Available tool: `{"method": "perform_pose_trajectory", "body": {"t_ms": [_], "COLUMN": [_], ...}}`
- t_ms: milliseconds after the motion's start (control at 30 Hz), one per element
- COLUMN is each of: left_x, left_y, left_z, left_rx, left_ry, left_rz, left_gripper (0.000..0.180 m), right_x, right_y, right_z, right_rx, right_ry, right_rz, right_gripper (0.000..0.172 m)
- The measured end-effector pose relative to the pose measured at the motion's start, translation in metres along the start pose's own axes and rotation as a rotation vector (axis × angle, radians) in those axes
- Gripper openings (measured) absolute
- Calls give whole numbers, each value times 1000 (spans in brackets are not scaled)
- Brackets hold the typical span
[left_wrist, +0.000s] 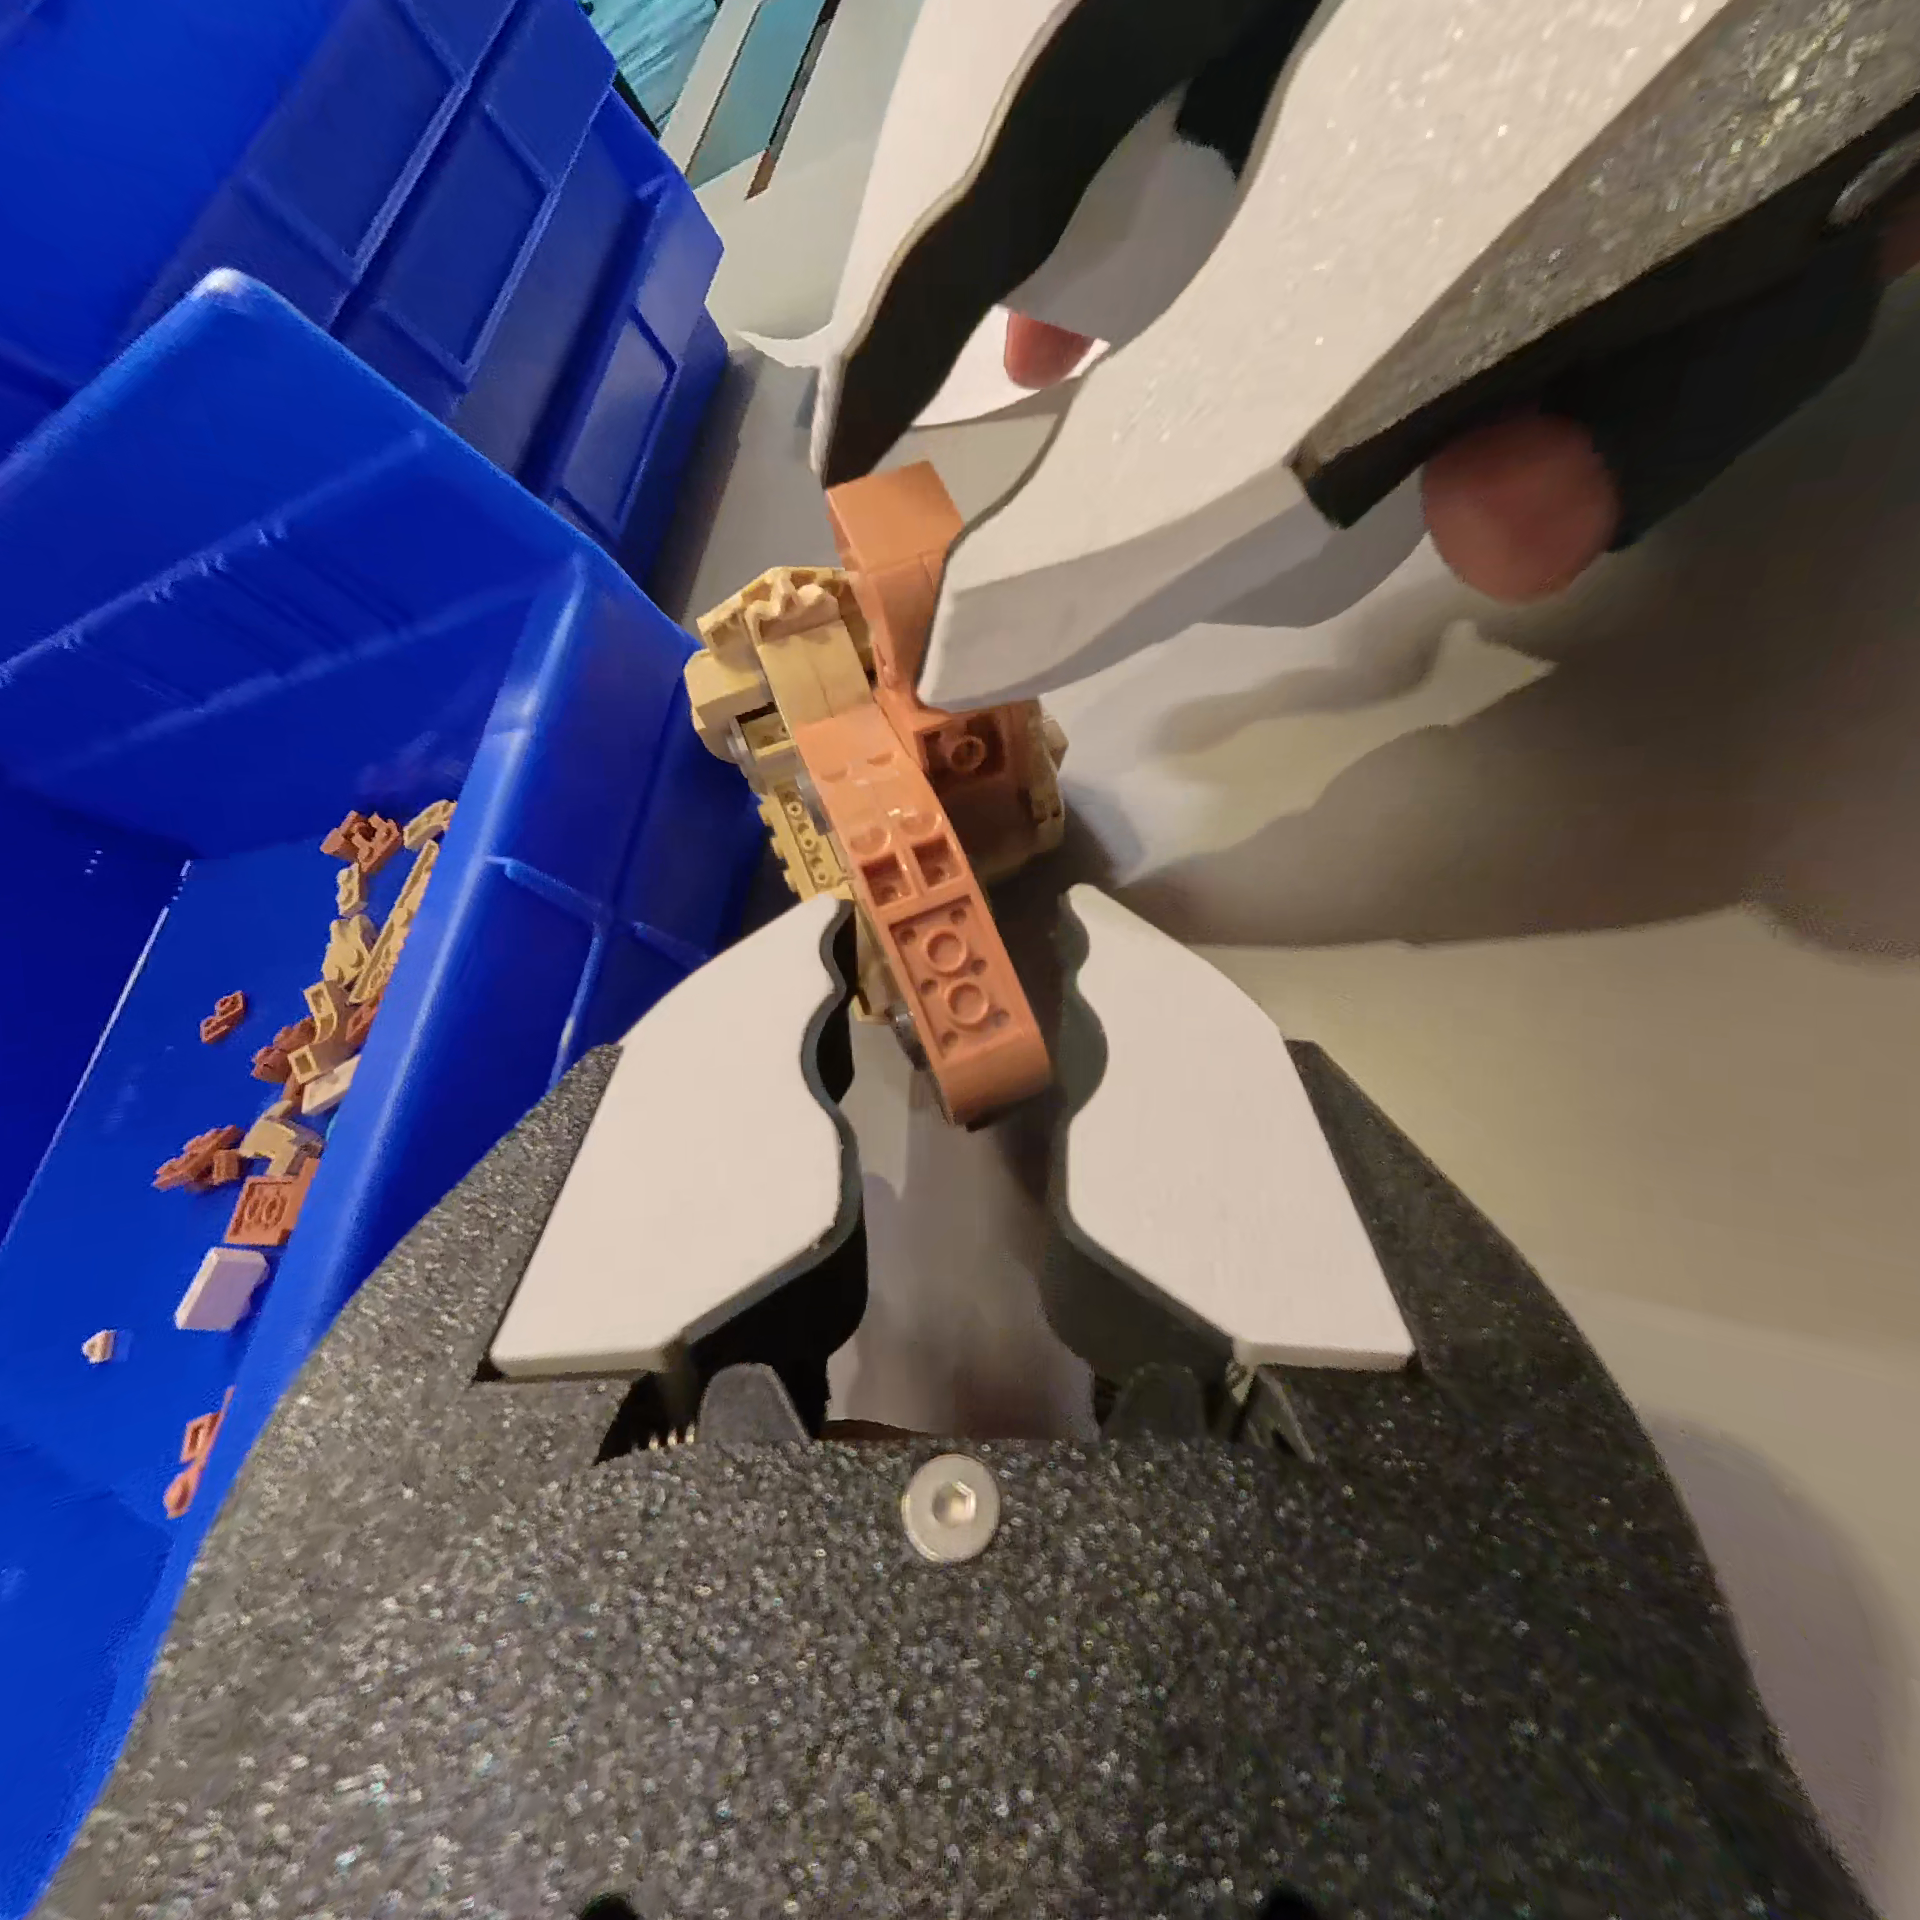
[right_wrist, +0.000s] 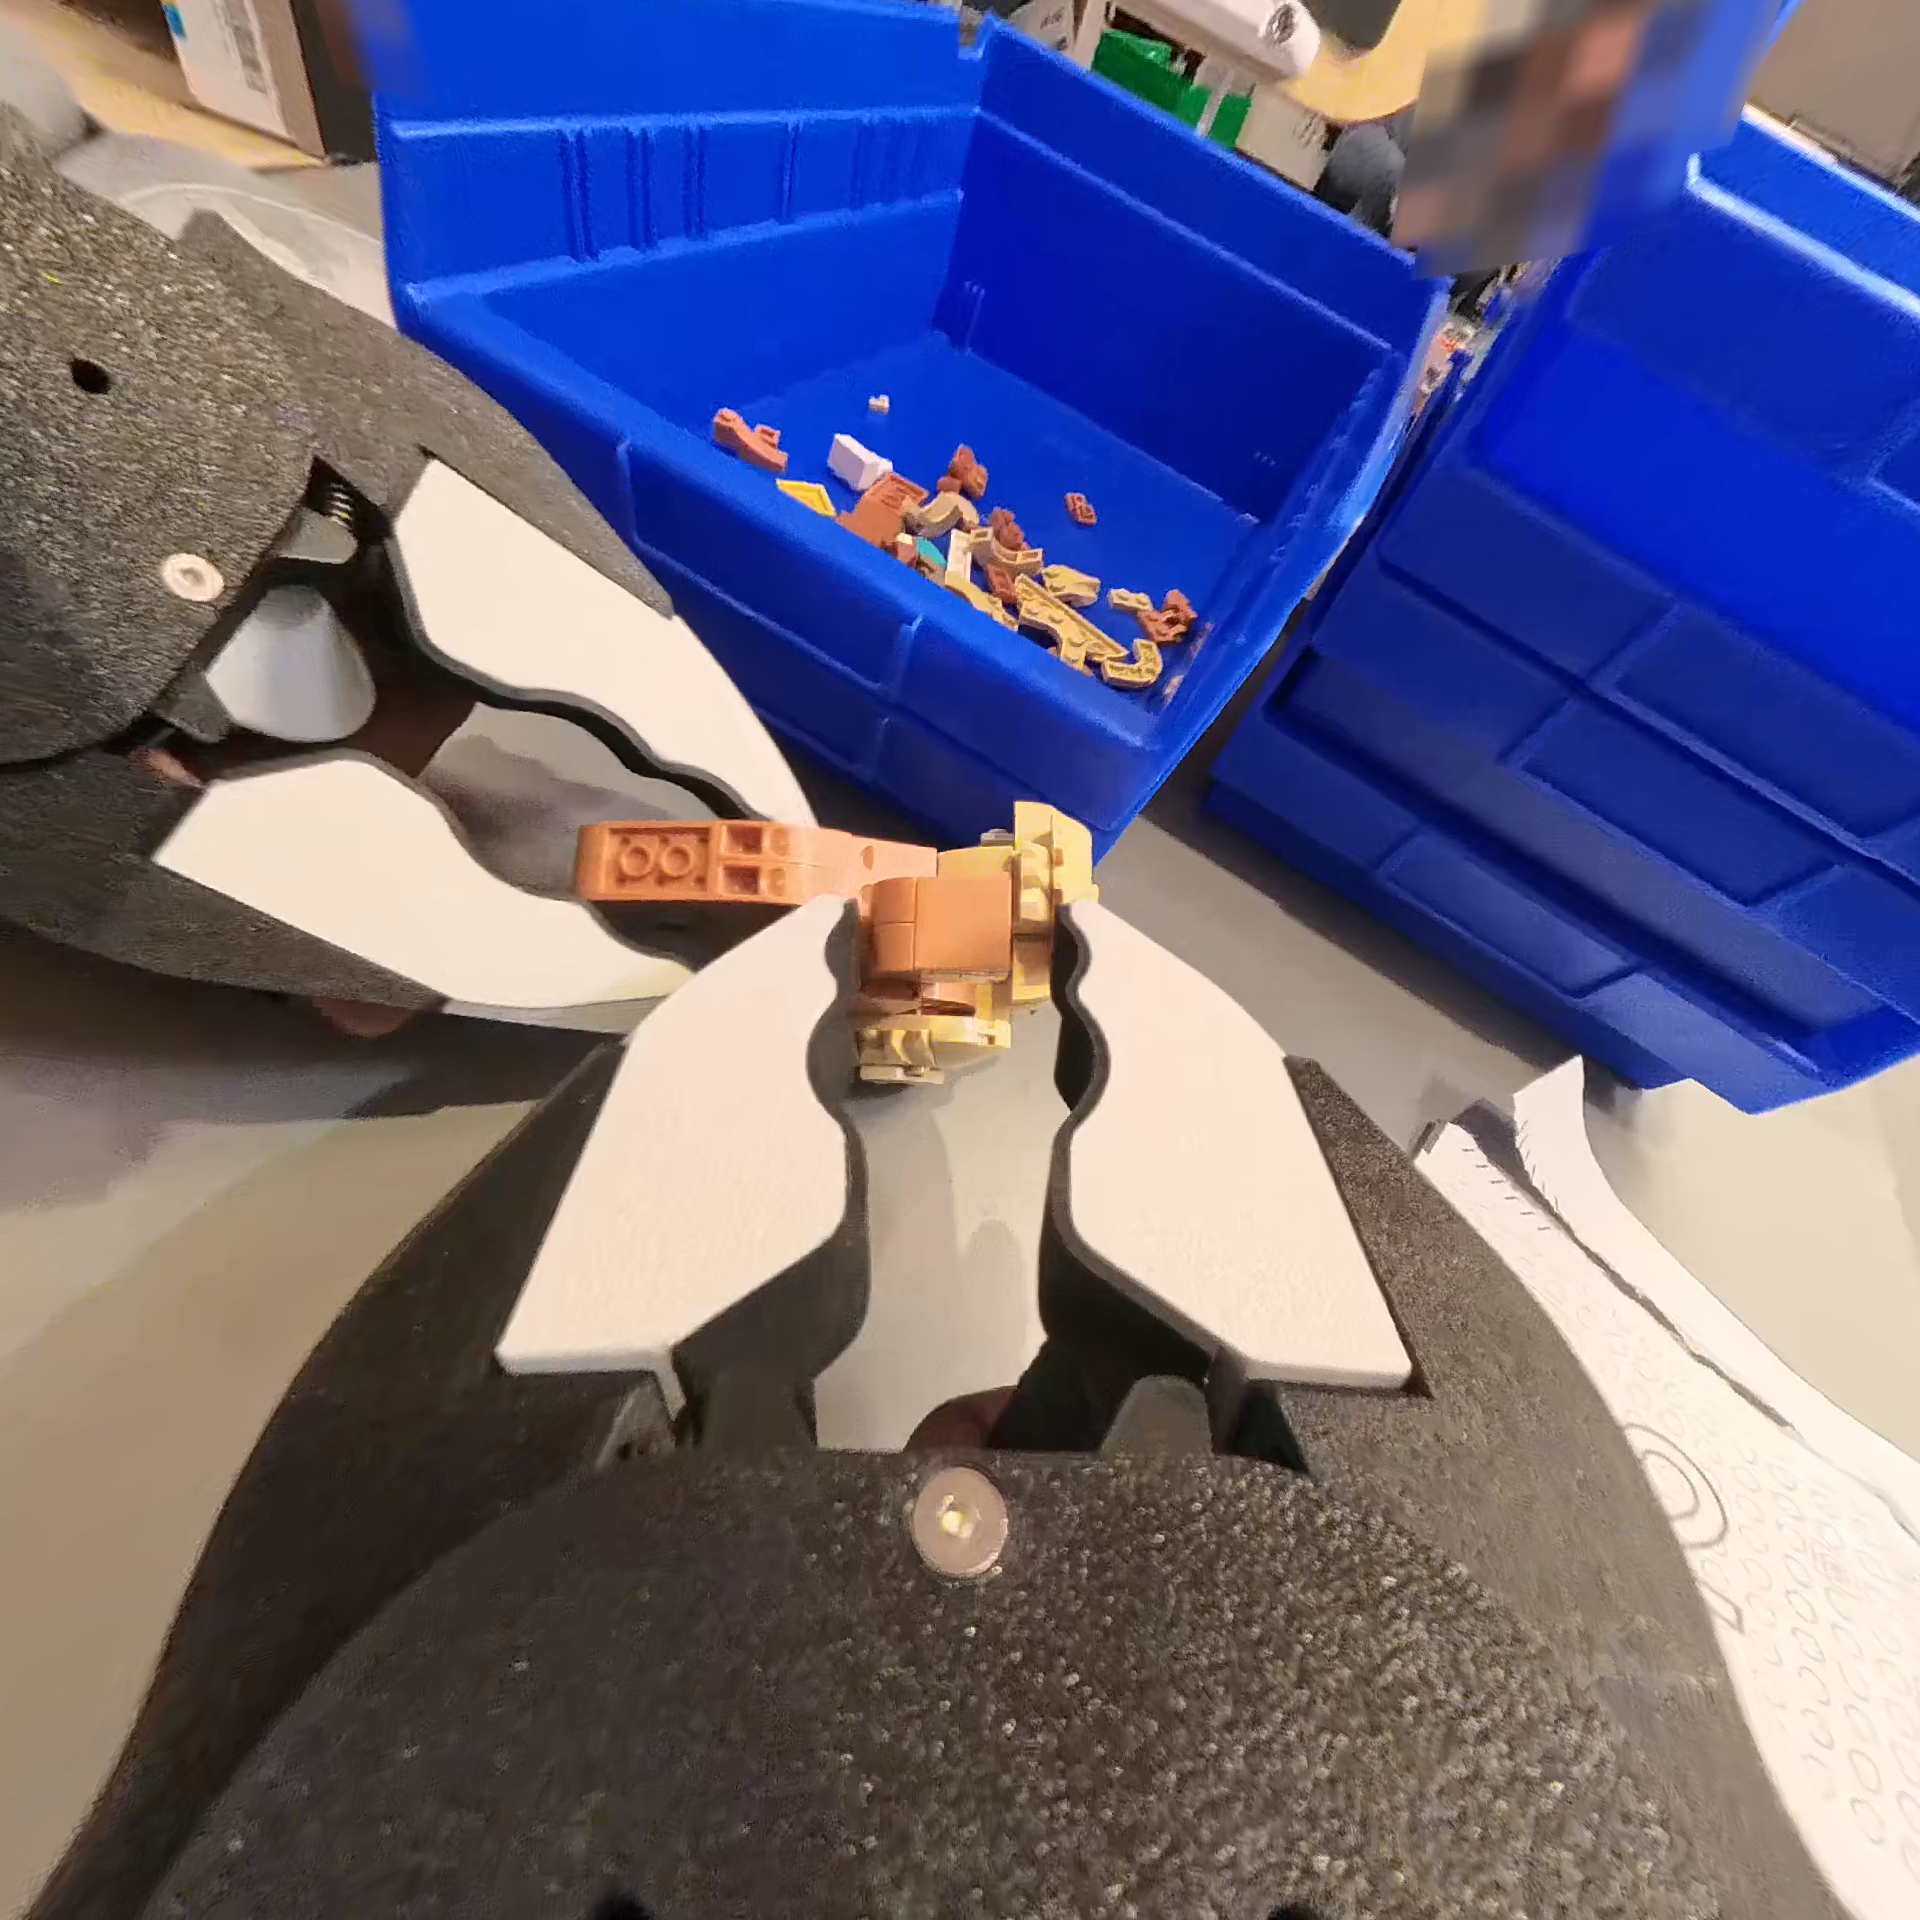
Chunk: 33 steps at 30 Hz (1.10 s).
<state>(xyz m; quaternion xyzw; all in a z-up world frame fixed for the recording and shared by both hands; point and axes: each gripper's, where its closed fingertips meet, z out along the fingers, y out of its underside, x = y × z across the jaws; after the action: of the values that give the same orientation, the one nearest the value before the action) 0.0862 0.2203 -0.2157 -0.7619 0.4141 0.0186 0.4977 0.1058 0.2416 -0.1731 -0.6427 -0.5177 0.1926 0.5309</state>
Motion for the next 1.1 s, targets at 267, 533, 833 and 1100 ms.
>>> {"method": "perform_pose_trajectory", "body": {"t_ms": [267,533,833,1100], "left_x": [-12,-5,-5,-6], "left_y": [6,3,5,6], "left_z": [5,6,8,8], "left_rx": [-35,-21,-33,-31], "left_ry": [-69,-57,-3,-12], "left_rz": [7,56,1,5], "left_gripper": [24,22,22,22], "right_x": [-7,-12,-17,-20], "right_y": [1,6,-1,1], "right_z": [5,-7,-25,-26], "right_rx": [-27,57,154,118], "right_ry": [-65,-284,-455,-336], "right_rz": [5,245,268,92], "right_gripper": [26,25,11,12]}}
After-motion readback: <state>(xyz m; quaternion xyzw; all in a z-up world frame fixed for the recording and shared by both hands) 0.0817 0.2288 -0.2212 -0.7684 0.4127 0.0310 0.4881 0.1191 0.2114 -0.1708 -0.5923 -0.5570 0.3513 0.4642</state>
